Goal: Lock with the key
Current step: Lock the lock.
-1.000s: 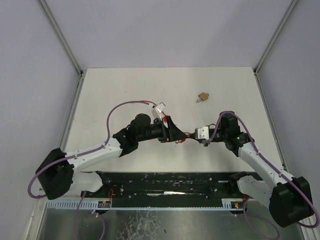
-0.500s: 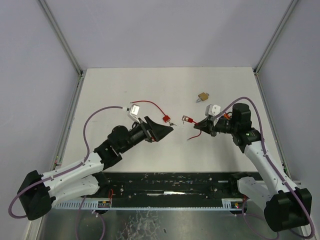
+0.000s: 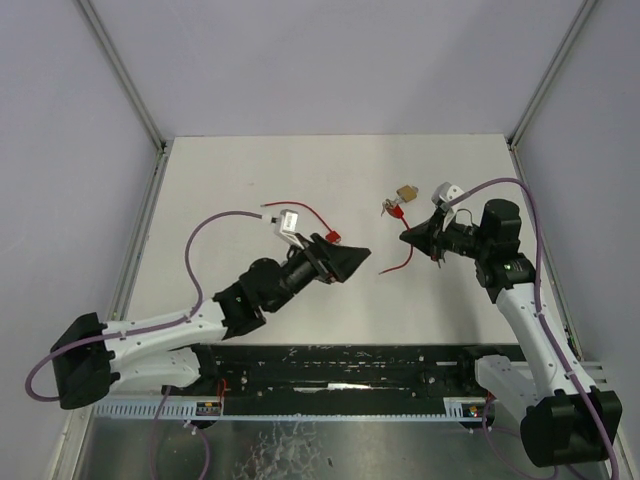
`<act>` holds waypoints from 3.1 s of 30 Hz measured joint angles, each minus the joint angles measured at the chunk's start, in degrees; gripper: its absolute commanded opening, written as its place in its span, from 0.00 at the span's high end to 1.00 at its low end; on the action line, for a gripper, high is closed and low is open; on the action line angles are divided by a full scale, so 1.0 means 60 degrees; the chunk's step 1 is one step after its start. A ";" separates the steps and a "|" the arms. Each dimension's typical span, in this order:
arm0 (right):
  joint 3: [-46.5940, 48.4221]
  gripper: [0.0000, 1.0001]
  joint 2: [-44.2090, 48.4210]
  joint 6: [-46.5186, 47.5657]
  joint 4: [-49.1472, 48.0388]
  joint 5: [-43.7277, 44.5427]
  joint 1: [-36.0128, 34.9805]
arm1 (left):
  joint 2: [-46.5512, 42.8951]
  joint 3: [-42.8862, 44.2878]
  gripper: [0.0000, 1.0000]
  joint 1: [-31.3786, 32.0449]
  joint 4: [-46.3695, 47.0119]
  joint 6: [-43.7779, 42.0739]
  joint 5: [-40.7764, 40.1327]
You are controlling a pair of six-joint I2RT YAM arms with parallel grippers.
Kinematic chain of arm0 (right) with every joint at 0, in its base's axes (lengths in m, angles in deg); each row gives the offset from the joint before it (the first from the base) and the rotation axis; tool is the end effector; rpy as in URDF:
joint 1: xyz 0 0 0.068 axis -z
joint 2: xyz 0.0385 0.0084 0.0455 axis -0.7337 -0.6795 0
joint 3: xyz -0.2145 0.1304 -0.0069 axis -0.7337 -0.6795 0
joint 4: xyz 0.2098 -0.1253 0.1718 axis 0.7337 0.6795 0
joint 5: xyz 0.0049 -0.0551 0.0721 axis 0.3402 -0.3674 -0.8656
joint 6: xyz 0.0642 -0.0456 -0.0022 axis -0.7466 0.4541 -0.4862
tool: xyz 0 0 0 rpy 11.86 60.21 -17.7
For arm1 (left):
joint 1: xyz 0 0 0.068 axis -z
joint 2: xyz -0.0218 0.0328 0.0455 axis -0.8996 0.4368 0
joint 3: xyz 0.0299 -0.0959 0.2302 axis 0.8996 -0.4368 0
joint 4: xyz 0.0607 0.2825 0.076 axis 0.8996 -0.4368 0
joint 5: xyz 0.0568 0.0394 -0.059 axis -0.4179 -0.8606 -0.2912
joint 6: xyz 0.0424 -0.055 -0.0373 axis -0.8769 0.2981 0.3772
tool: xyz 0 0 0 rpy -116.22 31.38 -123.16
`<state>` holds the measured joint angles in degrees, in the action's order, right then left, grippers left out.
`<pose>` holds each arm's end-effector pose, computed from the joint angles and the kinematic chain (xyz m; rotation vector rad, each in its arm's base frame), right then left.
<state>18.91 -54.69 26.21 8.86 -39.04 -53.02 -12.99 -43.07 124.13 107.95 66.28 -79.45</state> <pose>0.2697 0.0818 0.2799 -0.8859 1.5501 0.7626 0.1714 -0.2675 0.2582 -0.0596 1.6530 -1.3627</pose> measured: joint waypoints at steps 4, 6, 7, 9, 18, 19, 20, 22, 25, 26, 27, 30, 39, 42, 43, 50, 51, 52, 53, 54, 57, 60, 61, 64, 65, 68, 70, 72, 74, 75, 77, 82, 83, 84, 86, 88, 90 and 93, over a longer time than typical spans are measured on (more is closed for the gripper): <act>0.0000 1.00 0.0000 -0.0244 0.0000 0.0066 0.0036 | 0.1173 0.1009 0.21 0.0484 0.0120 -0.0481 -0.0874; 0.0000 1.00 0.0000 -0.0302 0.0000 0.0076 0.0036 | 0.1661 0.1355 0.21 0.0605 0.0189 -0.0678 -0.1231; 0.0000 1.00 0.0000 -0.0317 0.0000 0.0080 0.0036 | 0.1923 0.1541 0.20 0.0645 0.0222 -0.0758 -0.1432; 0.0000 1.00 0.0000 -0.0353 0.0000 0.0095 0.0036 | 0.2412 0.1894 0.20 0.0707 0.0182 -0.0871 -0.1865; 0.0000 1.00 -0.0033 -0.0368 0.0000 0.0138 0.0036 | 0.3916 0.3748 0.22 0.0743 -0.0532 -0.0798 -0.3330; 0.0000 1.00 -0.0051 -0.0368 0.0000 0.0142 0.0036 | 0.4011 0.3858 0.22 0.0743 -0.0594 -0.0790 -0.3442; 0.0000 1.00 -0.0073 -0.0368 0.0004 0.0142 0.0036 | 0.4098 0.3949 0.22 0.0743 -0.0667 -0.0776 -0.3555; 0.0000 1.00 -0.0106 -0.0368 0.0004 0.0149 0.0036 | 0.4313 0.4171 0.23 0.0743 -0.0852 -0.0765 -0.3752; 0.0000 1.00 -0.0113 -0.0364 0.0004 0.0149 0.0036 | 0.4681 0.4572 0.25 0.0747 -0.1075 -0.0761 -0.3996; 0.0000 1.00 -0.0113 -0.0361 0.0004 0.0149 0.0036 | 0.4790 0.4703 0.25 0.0747 -0.1180 -0.0761 -0.4076; 0.0000 1.00 -0.0113 -0.0361 0.0004 0.0146 0.0040 | 0.4900 0.4830 0.26 0.0747 -0.1268 -0.0761 -0.4149; 0.0000 1.00 -0.0113 -0.0346 0.0004 0.0146 0.0040 | 0.5184 0.5191 0.27 0.0747 -0.1439 -0.0765 -0.4331; 0.0000 1.00 -0.0113 -0.0244 0.0004 0.0011 0.0040 | 0.5413 0.5592 0.37 0.0747 -0.1574 -0.0871 -0.4681; 0.0000 1.00 -0.0113 -0.0200 0.0004 -0.0135 0.0040 | 0.5428 0.5716 0.40 0.0747 -0.1577 -0.0925 -0.4772; 0.0000 1.00 -0.0113 -0.0186 0.0004 -0.0175 0.0040 | 0.5431 0.5734 0.41 0.0747 -0.1574 -0.0951 -0.4794; 0.0000 1.00 -0.0113 -0.0146 0.0004 -0.0637 0.0040 | 0.5490 0.5752 0.62 0.0739 -0.1577 -0.1016 -0.4790; 0.0000 1.00 -0.0113 -0.0142 0.0004 -0.0678 0.0040 | 0.5490 0.5752 0.66 0.0739 -0.1577 -0.1013 -0.4783; 0.0000 1.00 -0.0113 -0.0127 0.0007 -0.0721 0.0040 | 0.5490 0.5756 0.70 0.0736 -0.1566 -0.1035 -0.4776; -0.0004 1.00 -0.0113 -0.0109 0.0015 -0.0790 0.0040 | 0.5490 0.5756 0.73 0.0736 -0.1555 -0.1064 -0.4765; -0.0004 1.00 -0.0113 -0.0098 0.0033 -0.0852 0.0040 | 0.5490 0.5752 0.76 0.0729 -0.1537 -0.1096 -0.4739; -0.0018 1.00 -0.0113 -0.0036 0.0066 -0.1060 0.0044 | 0.5486 0.5741 0.84 0.0674 -0.1453 -0.1151 -0.4601; -0.0036 0.93 -0.0109 -0.0004 0.0062 -0.1235 0.0066 | 0.5424 0.5574 0.88 0.0612 -0.1184 -0.1271 -0.4295; -0.0040 0.89 -0.0109 0.0000 0.0069 -0.1293 0.0069 | 0.5370 0.5457 0.89 0.0576 -0.1060 -0.1304 -0.4131; -0.0062 0.70 -0.0106 -0.0029 0.0062 -0.1486 0.0073 | 0.5169 0.5085 0.92 0.0430 -0.0670 -0.1381 -0.3566; -0.0073 0.65 -0.0106 -0.0044 0.0029 -0.1606 0.0069 | 0.5096 0.4958 0.92 0.0364 -0.0550 -0.1421 -0.3344; -0.0098 0.51 -0.0029 -0.0233 -0.0222 -0.1963 0.0069 | 0.4896 0.4492 0.94 0.0091 -0.0255 -0.1490 -0.2597; -0.0124 0.47 0.0026 -0.0444 -0.0466 -0.2157 0.0069 | 0.4812 0.4211 0.95 -0.0124 -0.0036 -0.1501 -0.2036; -0.0193 0.47 0.0051 -0.0780 -0.0841 -0.2368 0.0069 | 0.4736 0.3934 0.95 -0.0368 0.0251 -0.1515 -0.1355; -0.0291 0.47 0.0047 -0.1118 -0.1169 -0.2506 0.0073 | 0.4699 0.3745 0.96 -0.0586 0.0510 -0.1530 -0.0758; -0.0339 0.47 0.0029 -0.1279 -0.1293 -0.2586 0.0073 | 0.4685 0.3676 0.96 -0.0659 0.0634 -0.1530 -0.0503; -0.0390 0.47 -0.0047 -0.1504 -0.1472 -0.2630 0.0080 | 0.4677 0.3515 0.96 -0.0834 0.1038 -0.1537 0.0066; -0.0499 0.51 -0.0408 -0.2131 -0.1927 -0.2634 0.0087 | 0.4677 0.3413 0.96 -0.1009 0.1723 -0.1566 0.1129; -0.0546 0.54 -0.0452 -0.2277 -0.2044 -0.2634 0.0087 | 0.4677 0.3413 0.96 -0.1005 0.1832 -0.1570 0.1311; -0.0612 0.58 -0.0481 -0.2430 -0.2197 -0.2641 0.0087 | 0.4677 0.3417 0.96 -0.1005 0.1931 -0.1574 0.1483; -0.0707 0.67 -0.0525 -0.2721 -0.2444 -0.2685 0.0087 | 0.4688 0.3417 0.96 -0.1005 0.2113 -0.1577 0.1741; -0.0736 0.76 -0.0550 -0.2951 -0.2616 -0.2798 0.0087 | 0.4725 0.3435 0.96 -0.1005 0.2211 -0.1588 0.1916; -0.0736 0.87 -0.0557 -0.3162 -0.2743 -0.2867 0.0087 | 0.4812 0.3501 0.96 -0.1016 0.2302 -0.1599 0.2044; -0.0736 1.00 -0.0561 -0.3333 -0.2856 -0.2973 0.0087 | 0.4863 0.3519 0.93 -0.1035 0.2350 -0.1632 0.2087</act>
<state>14.49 -58.05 6.21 -8.27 -56.88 -52.50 16.19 -21.96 117.92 122.05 56.49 -66.92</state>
